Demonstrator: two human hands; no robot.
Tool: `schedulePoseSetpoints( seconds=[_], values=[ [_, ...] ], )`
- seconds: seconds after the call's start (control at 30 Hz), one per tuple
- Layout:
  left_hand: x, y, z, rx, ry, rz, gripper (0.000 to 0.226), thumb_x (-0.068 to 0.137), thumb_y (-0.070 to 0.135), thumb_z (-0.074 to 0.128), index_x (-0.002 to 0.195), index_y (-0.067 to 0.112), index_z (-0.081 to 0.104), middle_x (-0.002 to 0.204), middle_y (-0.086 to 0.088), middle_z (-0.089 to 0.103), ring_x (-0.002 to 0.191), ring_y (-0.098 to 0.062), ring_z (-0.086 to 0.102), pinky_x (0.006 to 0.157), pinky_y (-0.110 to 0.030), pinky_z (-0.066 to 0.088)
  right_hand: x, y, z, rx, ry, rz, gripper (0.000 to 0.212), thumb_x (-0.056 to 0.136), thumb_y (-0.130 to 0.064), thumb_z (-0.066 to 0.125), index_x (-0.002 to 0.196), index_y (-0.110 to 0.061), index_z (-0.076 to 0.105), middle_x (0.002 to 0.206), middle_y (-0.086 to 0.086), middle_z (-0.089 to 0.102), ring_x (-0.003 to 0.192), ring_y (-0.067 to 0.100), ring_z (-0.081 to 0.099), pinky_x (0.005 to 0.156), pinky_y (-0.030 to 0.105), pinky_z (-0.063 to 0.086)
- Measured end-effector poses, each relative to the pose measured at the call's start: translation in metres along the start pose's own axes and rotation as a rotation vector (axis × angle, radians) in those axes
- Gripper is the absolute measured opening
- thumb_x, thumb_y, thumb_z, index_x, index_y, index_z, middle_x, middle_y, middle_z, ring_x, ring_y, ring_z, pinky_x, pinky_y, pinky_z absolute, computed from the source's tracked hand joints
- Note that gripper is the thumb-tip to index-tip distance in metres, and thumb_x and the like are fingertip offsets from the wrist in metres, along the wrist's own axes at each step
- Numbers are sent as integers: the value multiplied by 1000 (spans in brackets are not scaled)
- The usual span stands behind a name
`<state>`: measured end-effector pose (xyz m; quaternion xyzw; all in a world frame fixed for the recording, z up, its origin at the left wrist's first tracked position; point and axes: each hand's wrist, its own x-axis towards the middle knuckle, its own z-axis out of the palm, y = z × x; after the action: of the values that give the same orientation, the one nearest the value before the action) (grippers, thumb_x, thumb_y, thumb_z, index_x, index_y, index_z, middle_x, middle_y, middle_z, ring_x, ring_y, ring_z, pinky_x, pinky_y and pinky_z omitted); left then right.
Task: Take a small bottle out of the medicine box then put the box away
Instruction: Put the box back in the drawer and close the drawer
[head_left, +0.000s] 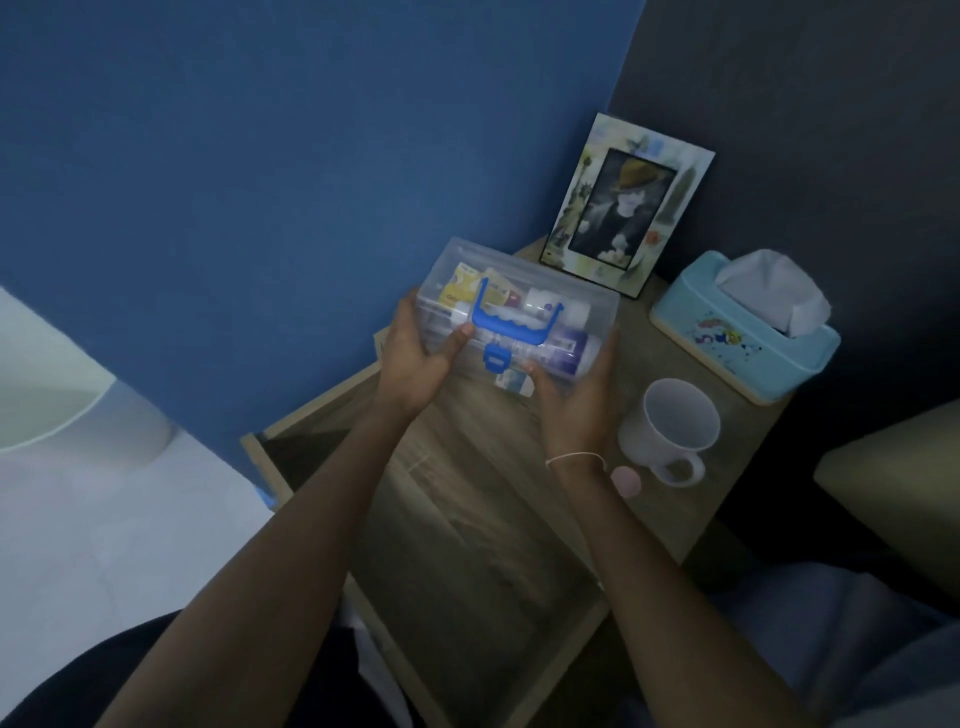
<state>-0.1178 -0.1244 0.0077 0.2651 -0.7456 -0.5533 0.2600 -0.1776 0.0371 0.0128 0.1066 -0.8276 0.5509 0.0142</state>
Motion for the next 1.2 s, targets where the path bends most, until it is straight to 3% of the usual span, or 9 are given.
schedulePoseSetpoints(
  seconds=[0.1, 0.2, 0.27, 0.4, 0.53, 0.73, 0.87, 1.1, 1.2],
  values=[
    [-14, 9, -20, -6, 38, -4, 63, 80, 42, 71, 132, 24, 42, 126, 9, 57, 112, -4, 56, 91, -15, 44, -19, -13, -4, 1, -31, -55, 87, 84, -27, 71, 150, -33, 15, 143, -2, 50, 127, 9, 51, 101, 38, 49],
    [-33, 18, -44, 3, 54, -19, 60, 80, 45, 70, 130, 30, 41, 116, 19, 58, 98, 13, 57, 76, -1, 41, -46, -23, -12, 23, -74, -95, 84, 90, -28, 63, 141, -58, 3, 139, -10, 51, 109, -15, 52, 86, 5, 45],
    [-49, 20, -59, 10, 56, -40, 59, 79, 49, 68, 129, 31, 41, 111, 24, 57, 92, 20, 56, 70, 1, 43, -64, -23, -16, 52, -91, -64, 88, 90, -29, 62, 141, -56, -4, 139, -7, 53, 110, -13, 52, 79, -3, 40],
    [-89, 15, -84, 44, 79, -92, 56, 80, 52, 65, 124, 28, 41, 104, 25, 55, 84, 24, 55, 63, 1, 43, -103, -19, -24, 18, -134, -33, 85, 87, -34, 66, 152, -28, 12, 133, 0, 60, 114, 4, 58, 87, 15, 51],
    [-127, 3, -104, 52, 90, -164, 58, 78, 54, 67, 121, 26, 42, 111, 16, 57, 92, 9, 57, 65, -4, 45, -142, -14, -34, 19, -218, -45, 70, 86, -34, 65, 147, -29, 32, 130, -6, 62, 114, 3, 60, 89, 27, 56],
    [-151, -4, -126, 133, 76, -189, 51, 77, 62, 60, 111, 29, 41, 102, 18, 55, 80, 9, 57, 55, -6, 44, -193, -7, -42, -48, -248, -86, 60, 88, -42, 60, 141, -22, 42, 125, -6, 65, 112, -3, 60, 90, 22, 54],
    [-148, -14, -133, 200, -12, -199, 48, 83, 55, 60, 116, 26, 40, 114, 8, 53, 89, -6, 55, 62, -10, 38, -211, 2, -42, -51, -299, -43, 54, 90, -39, 57, 139, -22, 45, 122, -8, 65, 109, -4, 61, 90, 29, 56],
    [-127, -23, -124, 253, -185, -220, 47, 84, 46, 63, 117, 23, 38, 112, 6, 51, 89, -3, 52, 63, -11, 37, -223, 16, -36, -126, -284, 45, 42, 88, -35, 61, 127, -22, 54, 118, -7, 67, 105, -3, 61, 91, 28, 54],
    [-122, -37, -123, 227, -257, -259, 53, 84, 46, 64, 125, 23, 39, 120, 5, 51, 104, -10, 55, 70, -12, 41, -224, 23, -31, -133, -297, 99, 43, 88, -33, 62, 128, -20, 54, 117, -8, 66, 105, -2, 61, 91, 31, 55]
  ],
)
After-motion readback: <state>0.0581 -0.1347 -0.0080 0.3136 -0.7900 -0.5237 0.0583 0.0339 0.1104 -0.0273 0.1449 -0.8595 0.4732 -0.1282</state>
